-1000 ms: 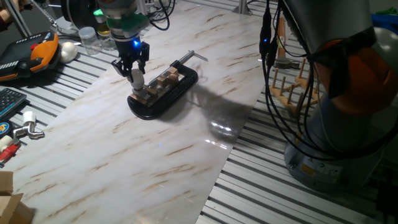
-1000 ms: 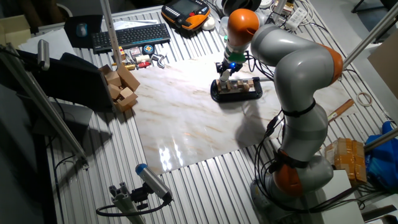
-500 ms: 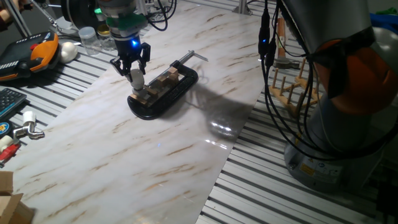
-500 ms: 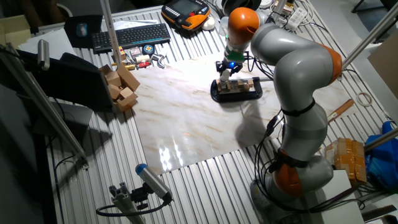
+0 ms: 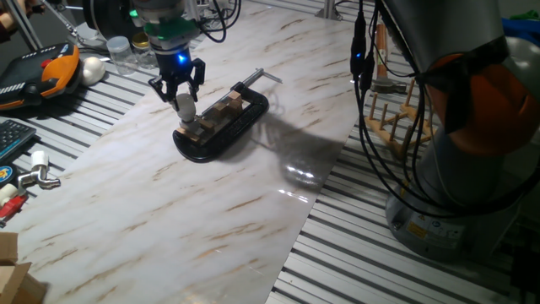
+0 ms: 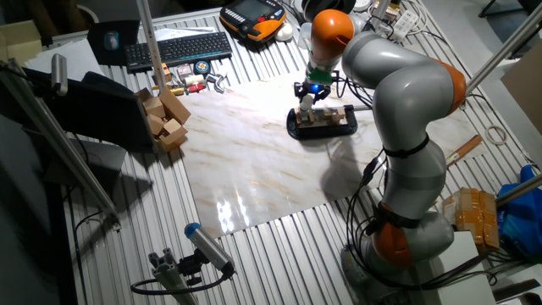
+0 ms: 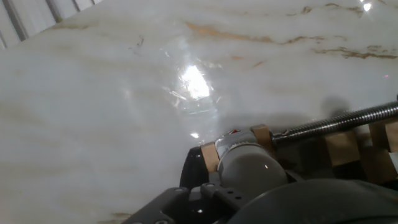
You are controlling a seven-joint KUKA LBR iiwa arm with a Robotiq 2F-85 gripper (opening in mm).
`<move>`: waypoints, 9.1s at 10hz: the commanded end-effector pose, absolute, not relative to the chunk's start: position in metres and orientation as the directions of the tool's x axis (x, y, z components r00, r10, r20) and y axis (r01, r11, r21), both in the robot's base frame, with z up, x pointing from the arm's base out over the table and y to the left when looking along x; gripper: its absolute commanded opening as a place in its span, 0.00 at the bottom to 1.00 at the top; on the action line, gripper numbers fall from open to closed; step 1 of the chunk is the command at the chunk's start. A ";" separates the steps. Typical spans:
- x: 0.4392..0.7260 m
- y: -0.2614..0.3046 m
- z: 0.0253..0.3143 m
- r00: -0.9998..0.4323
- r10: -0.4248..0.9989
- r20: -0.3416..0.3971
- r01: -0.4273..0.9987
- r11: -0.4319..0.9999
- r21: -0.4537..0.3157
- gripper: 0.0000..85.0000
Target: Install the light bulb by rotating it
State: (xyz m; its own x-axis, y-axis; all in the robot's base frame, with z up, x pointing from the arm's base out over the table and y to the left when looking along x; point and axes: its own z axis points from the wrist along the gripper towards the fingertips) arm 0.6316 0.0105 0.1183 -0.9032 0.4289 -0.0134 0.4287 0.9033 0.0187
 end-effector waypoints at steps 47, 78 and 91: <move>0.631 0.000 0.142 -0.872 0.483 -0.087 0.479 0.876 0.059 0.80; 0.629 0.020 0.166 -0.903 -0.419 -0.091 -0.416 0.908 -0.052 0.00; 0.631 0.010 0.161 -0.894 -0.437 -0.098 -0.430 0.899 -0.083 0.60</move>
State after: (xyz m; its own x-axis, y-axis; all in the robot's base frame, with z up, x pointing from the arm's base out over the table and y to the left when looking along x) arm 0.6305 0.0100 0.1611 -0.8941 -0.4369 -0.0984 -0.4302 0.8990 -0.0826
